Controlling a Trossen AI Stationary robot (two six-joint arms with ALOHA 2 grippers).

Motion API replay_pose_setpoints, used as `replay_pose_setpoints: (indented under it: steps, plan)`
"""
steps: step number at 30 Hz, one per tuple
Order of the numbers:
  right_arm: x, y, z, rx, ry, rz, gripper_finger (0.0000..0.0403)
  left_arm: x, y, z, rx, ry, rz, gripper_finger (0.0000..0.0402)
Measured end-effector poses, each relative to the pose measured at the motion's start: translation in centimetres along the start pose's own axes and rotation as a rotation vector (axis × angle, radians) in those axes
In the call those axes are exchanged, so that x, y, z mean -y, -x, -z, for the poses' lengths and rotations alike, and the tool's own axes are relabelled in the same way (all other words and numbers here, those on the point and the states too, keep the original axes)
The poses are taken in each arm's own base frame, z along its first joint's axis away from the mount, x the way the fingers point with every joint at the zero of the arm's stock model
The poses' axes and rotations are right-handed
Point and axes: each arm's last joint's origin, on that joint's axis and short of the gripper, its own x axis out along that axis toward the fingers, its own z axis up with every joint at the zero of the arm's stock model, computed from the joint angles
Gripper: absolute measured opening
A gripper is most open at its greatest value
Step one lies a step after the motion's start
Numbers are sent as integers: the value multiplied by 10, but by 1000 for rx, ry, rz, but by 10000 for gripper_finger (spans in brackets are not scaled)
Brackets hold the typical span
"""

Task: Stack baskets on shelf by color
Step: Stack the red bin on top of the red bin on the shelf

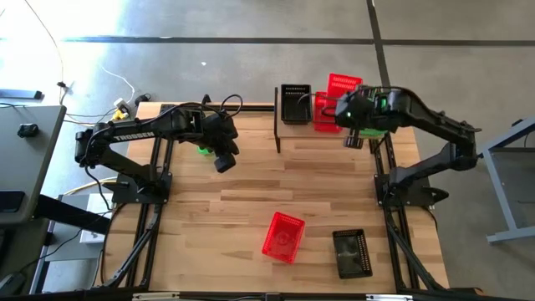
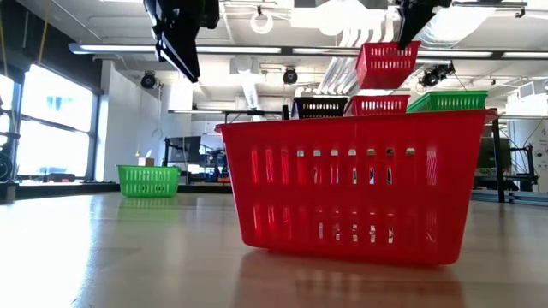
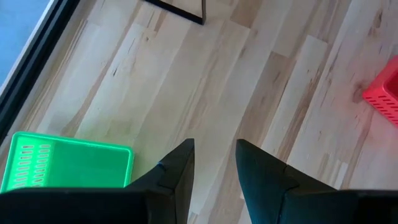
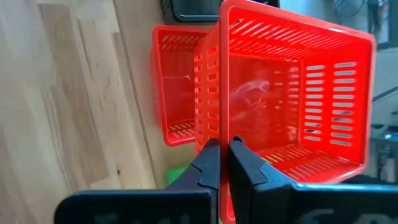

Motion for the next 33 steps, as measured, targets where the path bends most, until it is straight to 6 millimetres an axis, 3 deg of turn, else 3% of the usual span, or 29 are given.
replay_pose_setpoints:
  steps: [6, 12, 24, 33]
  plan:
    - [10, -6, -2, 47, -26, -69, 0, 0, 0, 0, 1, 4, 0, 107]
    - [8, -9, -5, 70, -11, -153, 0, 0, 0, 0, 0, 28, 0, 107]
    - [9, -41, -20, -49, 55, -153, 0, -1, 0, 0, 1, 48, -8, 107]
    - [9, -53, -26, -90, 97, -160, 0, -5, 0, -1, 1, 44, -16, 107]
